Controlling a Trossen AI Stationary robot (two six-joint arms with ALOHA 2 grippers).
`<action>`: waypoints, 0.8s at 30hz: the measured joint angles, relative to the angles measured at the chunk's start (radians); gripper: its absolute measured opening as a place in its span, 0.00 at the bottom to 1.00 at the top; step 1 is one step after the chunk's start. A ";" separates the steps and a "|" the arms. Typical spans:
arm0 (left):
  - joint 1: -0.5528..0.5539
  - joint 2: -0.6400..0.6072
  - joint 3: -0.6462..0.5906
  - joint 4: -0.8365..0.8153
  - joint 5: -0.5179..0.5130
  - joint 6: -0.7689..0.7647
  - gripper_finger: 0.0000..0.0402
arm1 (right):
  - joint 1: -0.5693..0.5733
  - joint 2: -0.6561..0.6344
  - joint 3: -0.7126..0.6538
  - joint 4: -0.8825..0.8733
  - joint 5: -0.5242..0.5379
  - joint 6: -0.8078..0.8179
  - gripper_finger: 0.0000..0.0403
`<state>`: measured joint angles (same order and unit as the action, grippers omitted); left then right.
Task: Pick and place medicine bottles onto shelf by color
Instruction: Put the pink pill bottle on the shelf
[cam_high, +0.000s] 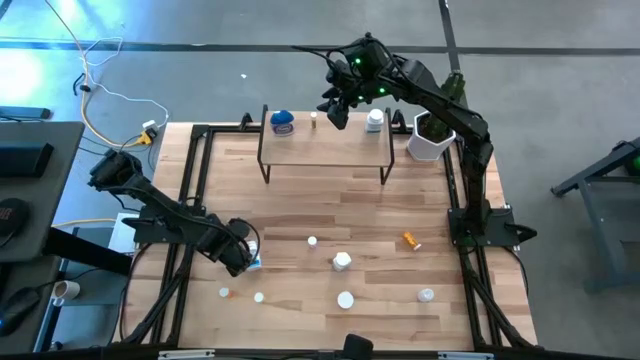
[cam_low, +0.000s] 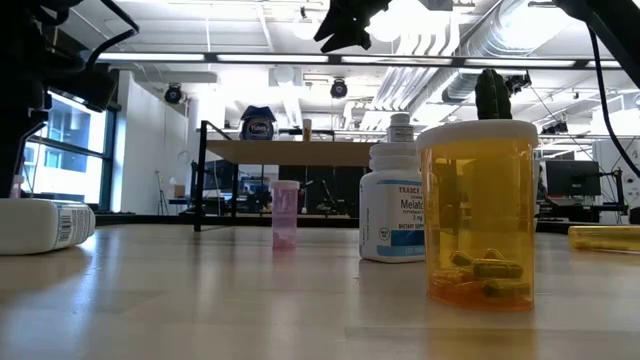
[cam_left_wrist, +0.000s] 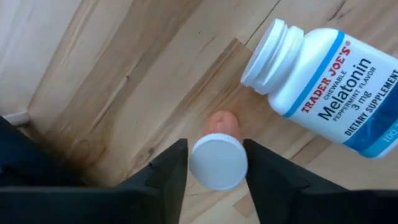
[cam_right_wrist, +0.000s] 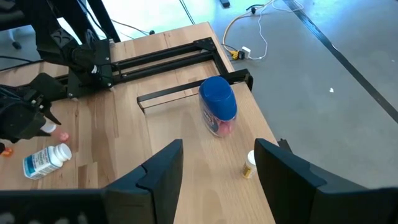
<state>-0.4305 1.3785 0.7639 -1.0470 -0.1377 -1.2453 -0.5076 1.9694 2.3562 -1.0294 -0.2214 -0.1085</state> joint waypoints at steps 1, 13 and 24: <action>0.000 0.000 0.000 0.000 0.000 0.000 0.31 | 0.000 0.000 0.000 0.000 0.000 0.000 0.47; 0.000 -0.005 0.026 0.000 0.036 0.004 0.27 | 0.000 0.000 0.000 -0.001 -0.001 0.003 0.47; 0.131 -0.009 0.230 -0.063 0.047 0.195 0.26 | -0.001 -0.014 -0.001 0.003 0.012 0.030 0.47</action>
<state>-0.2994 1.3697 0.9943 -1.1099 -0.0908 -1.0499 -0.5083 1.9558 2.3550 -1.0261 -0.2092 -0.0784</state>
